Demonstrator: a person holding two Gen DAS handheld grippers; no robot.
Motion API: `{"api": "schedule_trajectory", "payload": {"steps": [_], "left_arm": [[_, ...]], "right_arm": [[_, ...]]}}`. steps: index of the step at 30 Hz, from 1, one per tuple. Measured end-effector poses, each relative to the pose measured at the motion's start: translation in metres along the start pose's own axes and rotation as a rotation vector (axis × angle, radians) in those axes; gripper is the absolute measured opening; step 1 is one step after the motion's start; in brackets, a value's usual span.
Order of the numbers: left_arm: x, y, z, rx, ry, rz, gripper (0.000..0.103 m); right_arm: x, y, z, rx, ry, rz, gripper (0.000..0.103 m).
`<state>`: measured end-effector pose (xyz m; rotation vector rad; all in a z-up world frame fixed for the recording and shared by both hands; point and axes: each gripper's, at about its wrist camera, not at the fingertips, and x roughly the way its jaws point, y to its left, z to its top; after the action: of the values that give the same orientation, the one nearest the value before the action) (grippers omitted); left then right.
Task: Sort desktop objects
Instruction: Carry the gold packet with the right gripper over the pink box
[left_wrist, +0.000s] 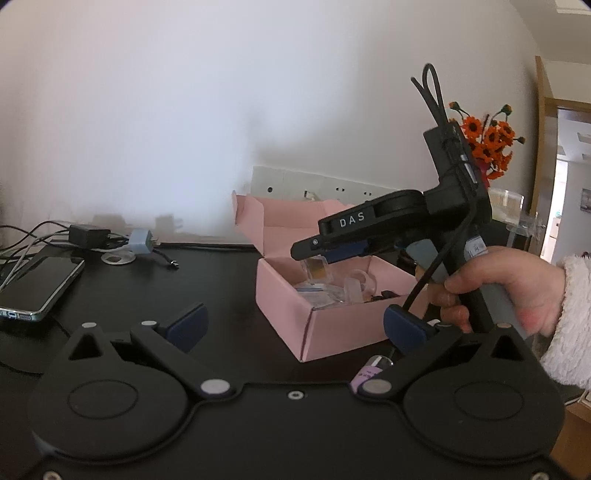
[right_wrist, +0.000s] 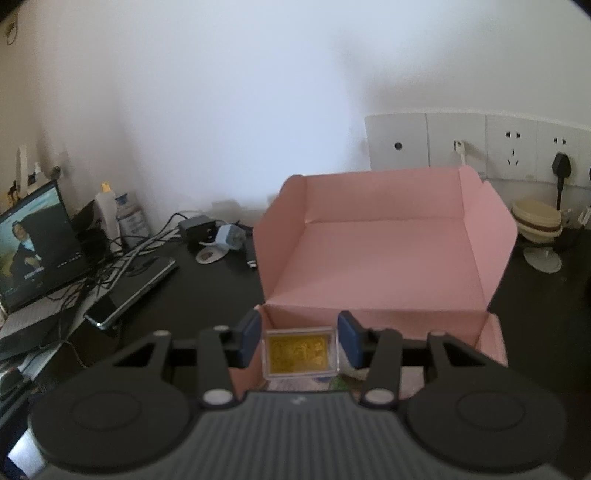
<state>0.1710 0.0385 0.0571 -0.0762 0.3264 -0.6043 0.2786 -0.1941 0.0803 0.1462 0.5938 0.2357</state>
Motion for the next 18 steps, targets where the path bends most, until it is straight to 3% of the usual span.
{"api": "schedule_trajectory", "payload": {"steps": [11, 18], "left_arm": [[0.002, 0.013, 0.002, -0.064, 0.006, 0.015, 0.103], [0.001, 0.008, 0.002, -0.04, -0.001, -0.004, 0.103]], "right_arm": [[0.015, -0.005, -0.007, -0.01, 0.029, -0.039, 0.045], [0.022, -0.003, -0.013, -0.048, 0.035, -0.059, 0.045]]}}
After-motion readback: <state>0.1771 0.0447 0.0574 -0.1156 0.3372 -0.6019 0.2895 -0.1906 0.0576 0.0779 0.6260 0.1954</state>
